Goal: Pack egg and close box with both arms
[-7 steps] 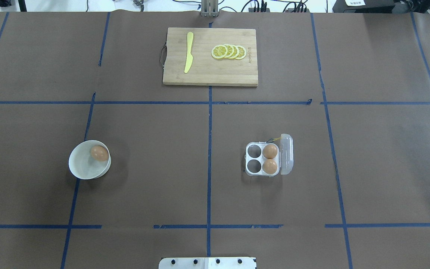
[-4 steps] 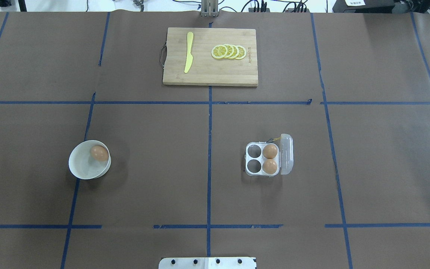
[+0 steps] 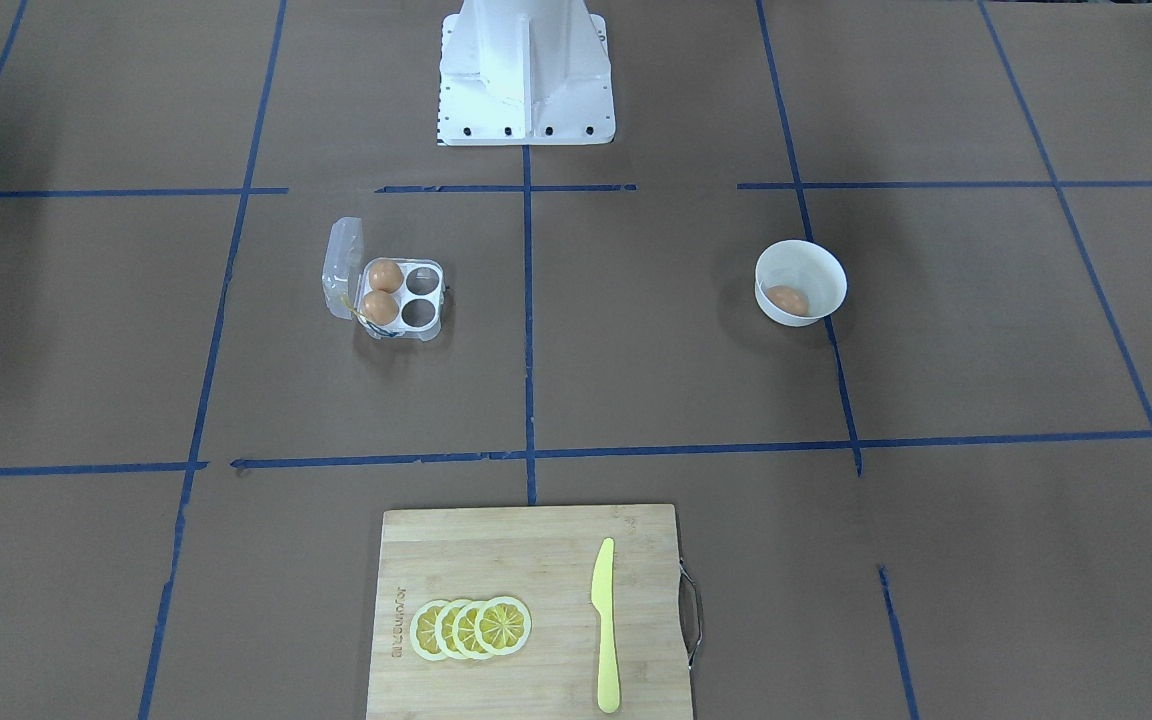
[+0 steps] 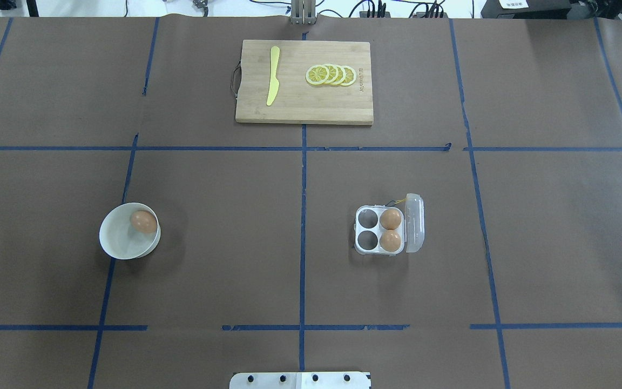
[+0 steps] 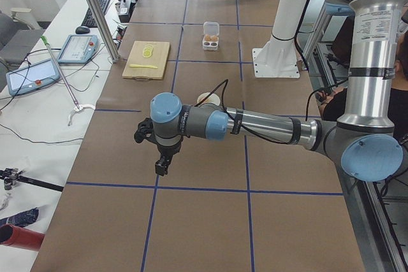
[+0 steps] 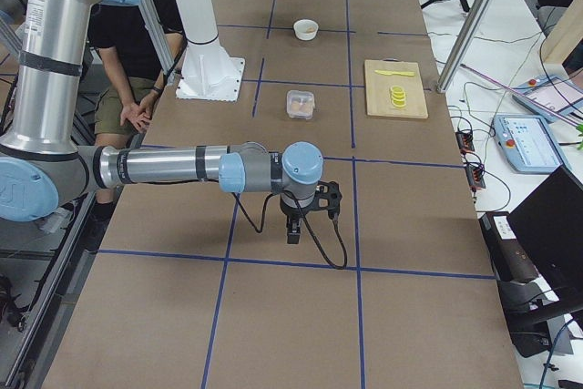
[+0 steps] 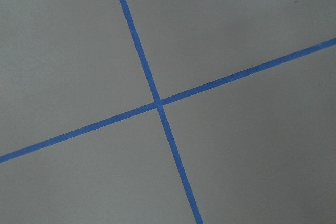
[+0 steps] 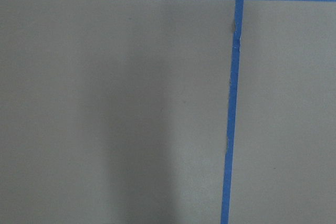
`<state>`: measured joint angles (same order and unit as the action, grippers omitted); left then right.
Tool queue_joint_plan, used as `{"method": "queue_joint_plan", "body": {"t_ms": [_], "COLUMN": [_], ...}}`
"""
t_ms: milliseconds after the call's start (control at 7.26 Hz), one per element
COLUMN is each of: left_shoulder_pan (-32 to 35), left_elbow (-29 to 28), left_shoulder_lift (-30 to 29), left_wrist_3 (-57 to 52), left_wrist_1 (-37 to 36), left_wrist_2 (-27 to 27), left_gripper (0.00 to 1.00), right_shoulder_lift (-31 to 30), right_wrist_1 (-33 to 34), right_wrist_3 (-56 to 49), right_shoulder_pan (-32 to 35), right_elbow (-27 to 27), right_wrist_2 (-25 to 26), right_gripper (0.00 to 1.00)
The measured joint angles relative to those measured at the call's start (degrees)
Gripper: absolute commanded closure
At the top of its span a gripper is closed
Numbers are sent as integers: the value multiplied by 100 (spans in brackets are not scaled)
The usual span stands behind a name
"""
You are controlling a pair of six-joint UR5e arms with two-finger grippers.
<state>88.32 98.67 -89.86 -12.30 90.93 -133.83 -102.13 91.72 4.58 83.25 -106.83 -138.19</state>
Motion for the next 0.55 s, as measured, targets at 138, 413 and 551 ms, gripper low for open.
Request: {"method": "queue_joint_plan", "body": {"t_ms": [138,413,551], "left_shoulder_pan": [-14,-245,-616], "left_elbow": [10,54,195], "left_shoulder_lift": [-2,-31,-45], "left_wrist_3": [4,77,503], "left_wrist_1": [5,159,367], "left_wrist_2": [-17,-294,-499], "left_gripper": [0,0,0], "right_shoulder_lift": [87,195,213], "right_wrist_1": [6,0,-3], "right_wrist_3": [10,5,3], "right_shoulder_pan": [-2,-2,-2], "right_elbow": [21,15,4], "right_wrist_2": [-25,-85,-101], "right_gripper": [0,0,0]}}
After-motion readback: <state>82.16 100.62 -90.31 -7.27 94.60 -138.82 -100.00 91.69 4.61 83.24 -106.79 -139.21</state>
